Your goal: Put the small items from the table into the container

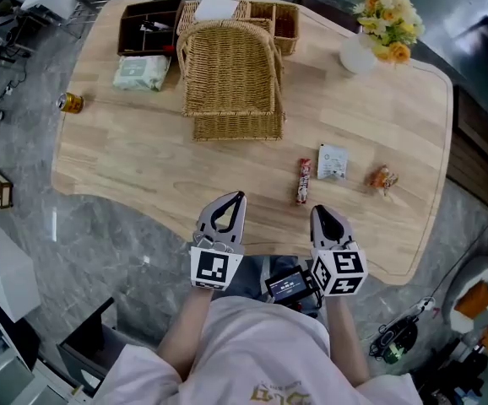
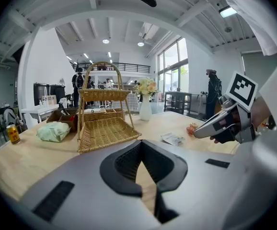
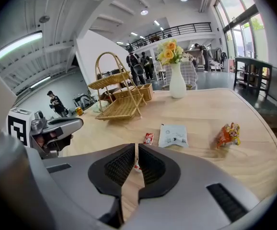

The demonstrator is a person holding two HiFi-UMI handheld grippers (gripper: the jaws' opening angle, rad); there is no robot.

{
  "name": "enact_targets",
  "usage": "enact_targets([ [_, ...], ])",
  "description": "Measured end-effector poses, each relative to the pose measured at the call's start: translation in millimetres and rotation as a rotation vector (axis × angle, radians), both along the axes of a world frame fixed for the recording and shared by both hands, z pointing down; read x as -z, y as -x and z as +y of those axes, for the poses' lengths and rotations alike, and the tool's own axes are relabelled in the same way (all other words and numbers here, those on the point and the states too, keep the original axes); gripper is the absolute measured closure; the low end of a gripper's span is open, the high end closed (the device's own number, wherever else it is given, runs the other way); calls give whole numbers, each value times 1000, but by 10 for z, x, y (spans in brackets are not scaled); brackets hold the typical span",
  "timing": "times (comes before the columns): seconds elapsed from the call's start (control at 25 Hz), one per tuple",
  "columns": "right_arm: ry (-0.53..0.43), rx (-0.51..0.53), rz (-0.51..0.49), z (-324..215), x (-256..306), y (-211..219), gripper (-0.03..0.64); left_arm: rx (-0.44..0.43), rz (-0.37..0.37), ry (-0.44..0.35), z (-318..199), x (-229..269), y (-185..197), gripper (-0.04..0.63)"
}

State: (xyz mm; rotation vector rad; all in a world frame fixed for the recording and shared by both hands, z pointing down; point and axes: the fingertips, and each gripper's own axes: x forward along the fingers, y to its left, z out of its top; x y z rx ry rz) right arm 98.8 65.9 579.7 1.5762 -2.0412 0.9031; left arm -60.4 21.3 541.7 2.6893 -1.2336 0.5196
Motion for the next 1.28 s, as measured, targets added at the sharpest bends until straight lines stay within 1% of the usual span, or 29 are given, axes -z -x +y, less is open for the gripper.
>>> enact_targets([
  [0.04, 7, -3, 2, 5, -34, 5, 597, -1, 1, 14, 0, -30, -7, 592],
  [0.16, 21, -15, 12, 6, -122, 3, 597, -39, -10, 7, 0, -137, -45, 592],
  [0.4, 64, -34, 24, 25, -305, -37, 584, -83, -16, 35, 19, -293, -154, 592],
  [0.64, 116, -42, 12, 16, -509, -8, 497, -113, -17, 51, 16, -381, -223, 592],
  [0.92, 159, -41, 28, -26, -711, 79, 433, -125, 9, 70, -34, -424, -225, 592],
  [1.08, 185, -33, 43, -48, -824, 138, 419, -106, 20, 109, -43, -471, -216, 592],
  [1.16, 212, -34, 52, -43, -907, 161, 413, -121, 19, 97, -44, -490, -210, 592],
  [1.28, 219, -58, 122, -46, -981, 119, 417, -107, 24, 115, -50, -495, -175, 592],
])
